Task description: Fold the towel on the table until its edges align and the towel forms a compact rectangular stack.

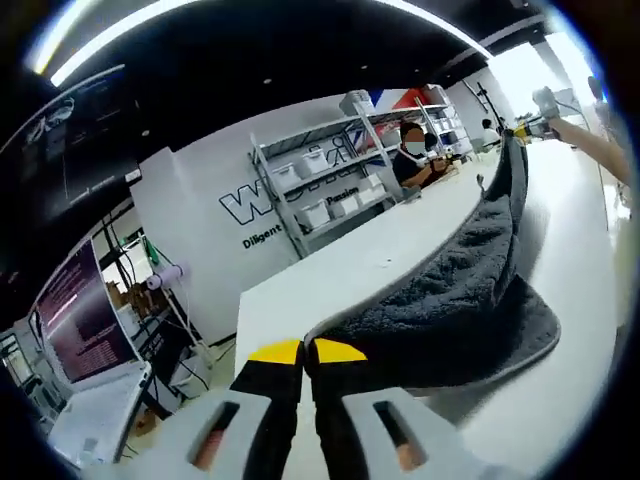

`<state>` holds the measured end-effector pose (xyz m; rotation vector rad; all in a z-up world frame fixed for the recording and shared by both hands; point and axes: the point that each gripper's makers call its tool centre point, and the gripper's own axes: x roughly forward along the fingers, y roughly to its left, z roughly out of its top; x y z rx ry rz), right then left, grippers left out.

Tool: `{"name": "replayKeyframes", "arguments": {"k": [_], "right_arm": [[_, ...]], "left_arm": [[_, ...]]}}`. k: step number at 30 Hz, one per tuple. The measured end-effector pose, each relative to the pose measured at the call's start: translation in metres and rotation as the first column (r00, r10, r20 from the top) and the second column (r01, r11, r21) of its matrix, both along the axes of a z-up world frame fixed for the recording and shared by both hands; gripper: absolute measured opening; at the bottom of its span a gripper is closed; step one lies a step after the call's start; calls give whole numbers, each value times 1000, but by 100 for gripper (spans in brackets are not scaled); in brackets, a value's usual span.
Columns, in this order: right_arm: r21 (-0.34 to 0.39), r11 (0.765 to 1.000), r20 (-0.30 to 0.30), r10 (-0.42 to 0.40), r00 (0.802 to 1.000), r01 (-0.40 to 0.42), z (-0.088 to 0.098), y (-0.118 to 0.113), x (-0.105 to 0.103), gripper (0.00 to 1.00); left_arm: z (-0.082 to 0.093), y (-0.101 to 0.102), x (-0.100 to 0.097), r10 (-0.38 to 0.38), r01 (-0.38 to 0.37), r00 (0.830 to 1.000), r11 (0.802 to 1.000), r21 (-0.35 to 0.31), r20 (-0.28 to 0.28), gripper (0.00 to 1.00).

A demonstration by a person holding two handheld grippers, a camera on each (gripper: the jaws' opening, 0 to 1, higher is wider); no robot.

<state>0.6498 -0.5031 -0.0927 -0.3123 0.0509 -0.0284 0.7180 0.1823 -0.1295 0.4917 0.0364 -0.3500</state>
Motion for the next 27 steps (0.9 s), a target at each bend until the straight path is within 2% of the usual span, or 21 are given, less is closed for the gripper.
{"name": "replayKeyframes", "arguments": {"k": [12, 13, 17, 21, 25, 27], "right_arm": [[-32, 999, 140, 14, 990, -9, 63, 9, -22, 3], [-40, 999, 161, 17, 987, -10, 72, 11, -27, 3], [-55, 998, 203, 21, 979, -10, 89, 15, -38, 3], [-71, 997, 248, 23, 969, -6, 108, 20, -54, 3], [-82, 997, 278, 26, 960, -4, 121, 23, -65, 3], [-92, 996, 308, 33, 951, -4, 134, 27, -75, 3]], "left_arm": [[53, 5, -16, 13, -12, 991, 1000, -11, 135, 4], [61, 7, -19, 18, -17, 987, 1000, -13, 157, 4], [76, 11, -26, 33, -29, 979, 999, -19, 203, 4], [99, 18, -36, 54, -49, 961, 998, -26, 270, 4], [118, 19, -44, 54, -50, 947, 999, -22, 316, 4], [127, 21, -49, 59, -56, 939, 998, -19, 340, 4]]}}
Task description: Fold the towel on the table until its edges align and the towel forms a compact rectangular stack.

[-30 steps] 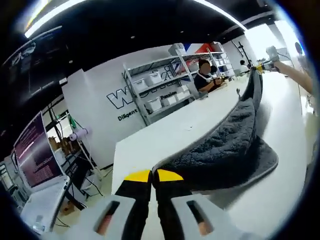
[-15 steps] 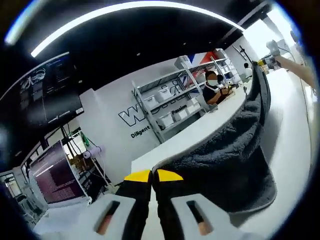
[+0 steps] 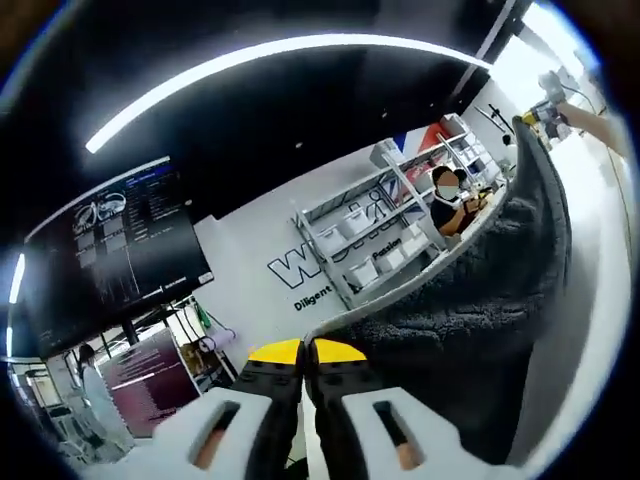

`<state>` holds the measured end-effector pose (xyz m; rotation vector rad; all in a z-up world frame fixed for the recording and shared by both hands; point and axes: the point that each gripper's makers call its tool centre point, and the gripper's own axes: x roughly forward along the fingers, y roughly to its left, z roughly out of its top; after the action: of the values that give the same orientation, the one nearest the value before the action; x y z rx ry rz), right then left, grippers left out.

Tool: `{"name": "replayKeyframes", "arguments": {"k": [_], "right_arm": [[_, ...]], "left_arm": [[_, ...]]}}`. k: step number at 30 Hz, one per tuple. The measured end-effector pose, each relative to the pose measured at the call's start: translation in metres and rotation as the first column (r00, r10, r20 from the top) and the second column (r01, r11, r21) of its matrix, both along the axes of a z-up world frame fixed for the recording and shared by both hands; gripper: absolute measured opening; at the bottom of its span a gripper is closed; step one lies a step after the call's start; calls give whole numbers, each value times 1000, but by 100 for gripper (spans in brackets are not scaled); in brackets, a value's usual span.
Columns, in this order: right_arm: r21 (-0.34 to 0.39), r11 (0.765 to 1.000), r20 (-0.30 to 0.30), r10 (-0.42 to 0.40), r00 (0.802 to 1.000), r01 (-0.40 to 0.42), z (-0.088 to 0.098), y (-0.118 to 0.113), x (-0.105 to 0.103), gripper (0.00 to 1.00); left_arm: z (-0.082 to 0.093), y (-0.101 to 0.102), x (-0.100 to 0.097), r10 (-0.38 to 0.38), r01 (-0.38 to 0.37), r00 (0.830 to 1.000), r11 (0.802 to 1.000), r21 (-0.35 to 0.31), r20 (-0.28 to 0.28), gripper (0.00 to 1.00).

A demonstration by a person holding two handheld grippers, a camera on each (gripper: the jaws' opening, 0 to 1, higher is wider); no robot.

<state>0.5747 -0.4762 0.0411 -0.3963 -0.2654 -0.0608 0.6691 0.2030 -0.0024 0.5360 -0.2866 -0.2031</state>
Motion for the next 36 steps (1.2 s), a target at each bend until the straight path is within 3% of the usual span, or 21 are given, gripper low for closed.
{"name": "replayKeyframes", "arguments": {"k": [11, 17, 22, 28, 33, 36], "right_arm": [[-51, 999, 91, 4, 996, 1, 36, 10, -43, 3], [-69, 998, 121, 8, 993, 0, 50, 14, -65, 3], [-83, 997, 102, 6, 995, 3, 45, 14, -71, 3], [-89, 996, 42, -10, 999, 13, 27, 7, -54, 3], [-89, 996, -46, -32, 998, 27, 0, -6, -21, 3], [-42, 999, -118, -27, 993, 22, -29, -19, 7, 3]], "left_arm": [[34, 8, -41, 25, -25, 992, 1000, 0, 122, 4], [41, 17, -60, 40, -39, 989, 999, -6, 143, 4], [36, 18, -66, 38, -40, 992, 999, 13, 122, 4], [21, 12, -43, 32, -35, 997, 999, 41, 69, 4], [-1, 0, -3, 27, -25, 1000, 995, 92, -11, 4], [-24, -11, 28, 23, -11, 996, 991, 137, -83, 4]]}}
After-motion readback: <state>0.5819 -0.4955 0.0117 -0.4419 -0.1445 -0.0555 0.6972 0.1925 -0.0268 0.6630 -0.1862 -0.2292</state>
